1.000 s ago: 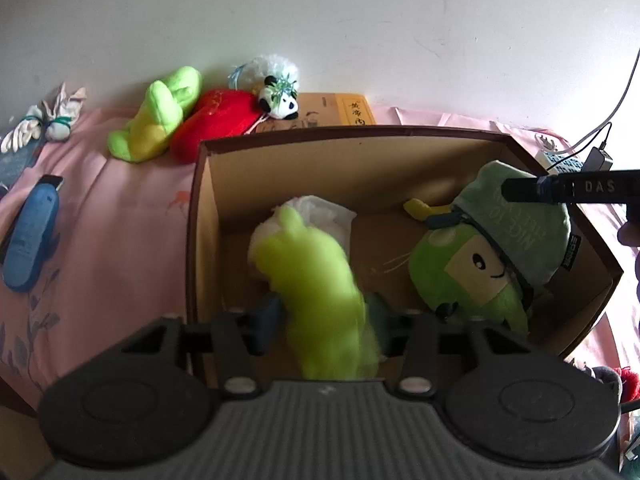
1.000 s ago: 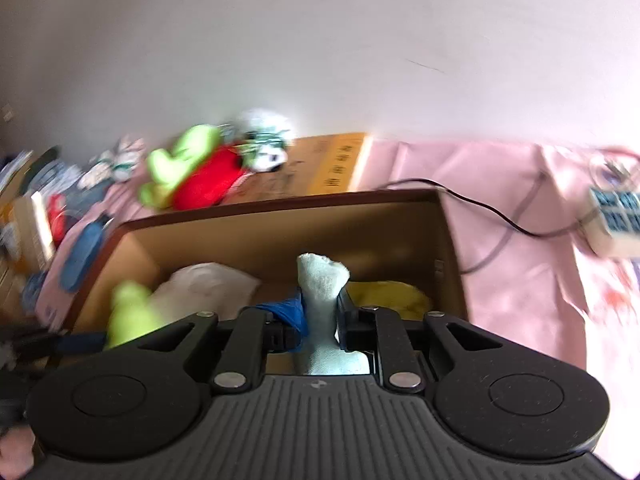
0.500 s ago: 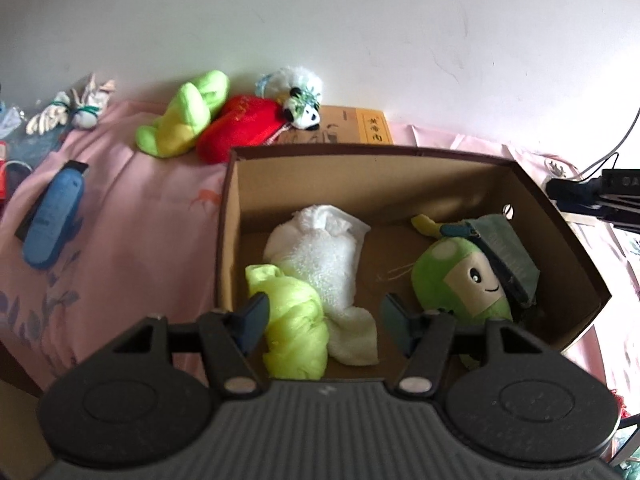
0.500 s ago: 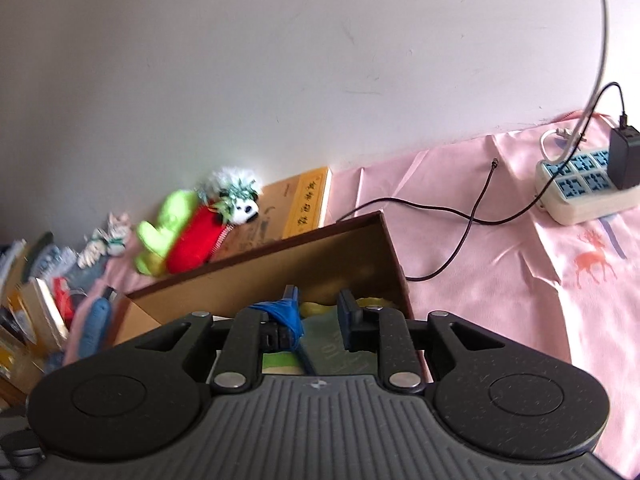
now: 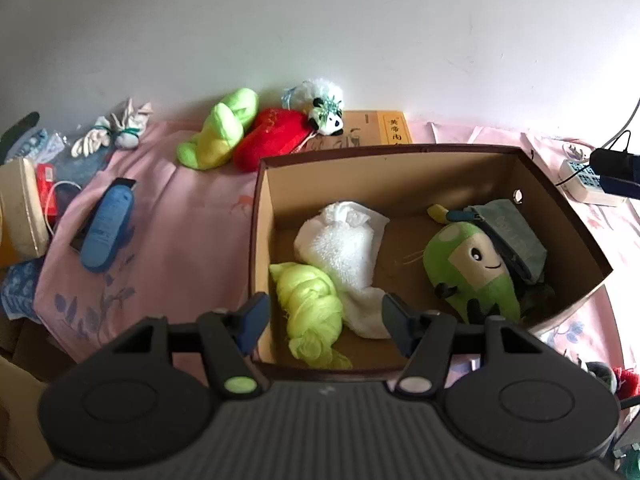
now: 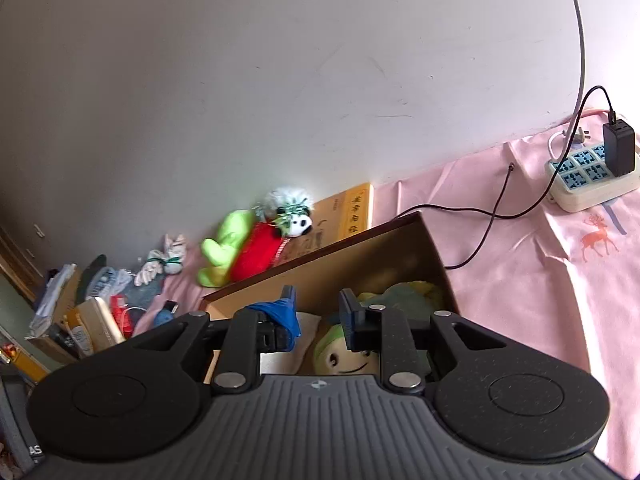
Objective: Organize soft objects
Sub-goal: 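Withdraw both tools from the box back toward the pile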
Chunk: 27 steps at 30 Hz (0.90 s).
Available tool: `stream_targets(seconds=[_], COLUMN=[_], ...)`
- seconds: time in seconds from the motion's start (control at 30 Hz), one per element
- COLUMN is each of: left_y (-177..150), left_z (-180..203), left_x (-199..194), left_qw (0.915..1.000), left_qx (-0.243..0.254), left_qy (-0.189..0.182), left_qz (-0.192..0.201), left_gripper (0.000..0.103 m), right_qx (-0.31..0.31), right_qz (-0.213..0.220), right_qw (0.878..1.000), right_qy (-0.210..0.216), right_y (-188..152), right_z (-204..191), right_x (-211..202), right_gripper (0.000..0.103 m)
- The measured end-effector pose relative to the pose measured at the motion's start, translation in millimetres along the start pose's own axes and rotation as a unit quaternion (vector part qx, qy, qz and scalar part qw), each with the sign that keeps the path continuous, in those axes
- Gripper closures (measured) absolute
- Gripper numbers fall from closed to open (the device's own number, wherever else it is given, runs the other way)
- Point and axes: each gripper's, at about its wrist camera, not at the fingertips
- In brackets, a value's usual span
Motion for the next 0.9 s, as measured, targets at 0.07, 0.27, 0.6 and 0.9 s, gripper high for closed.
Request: stream_targets(seconds=[0.07,0.27,0.6,0.9], left_y=[-1.6,-8.9,-27.5,-42.7], left_z=[2.6,14.3,30.9,47.7], left_x=[-7.5,-27.9,-50.7,-64.8], left_qw=[1.0000,0.9995,0.9992,0.9987], left_qx=[0.001,0.013,0.014,0.015], left_qy=[0.006,0.026,0.038,0.049], left_qz=[0.003,0.010,0.005,-0.005], left_gripper=[0.039,0.039,0.037,0.037], right_qx=[-0.009,-0.031,-0.016,-0.035], right_qz=[0.007,0.020,0.014,0.010], right_qw=[1.000,0.999,0.999,0.999], right_qy=[0.000,-0.001,0.025,0.034], right_y=[-3.0,-16.5,-34.5,-50.1], right_z=[-5.1,-12.6,-0.8,-0.8], right_x=[-8.8,-31.6,-61.4,-83.4], right_gripper=[0.097,0.097,0.096,0.096])
Point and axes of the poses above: each gripper's, at about its wrist camera, not at the fingertips, and x roughly the way its jaws point, z to its right, y to its top, and after that the axes turned 1 degree about y, right-handed
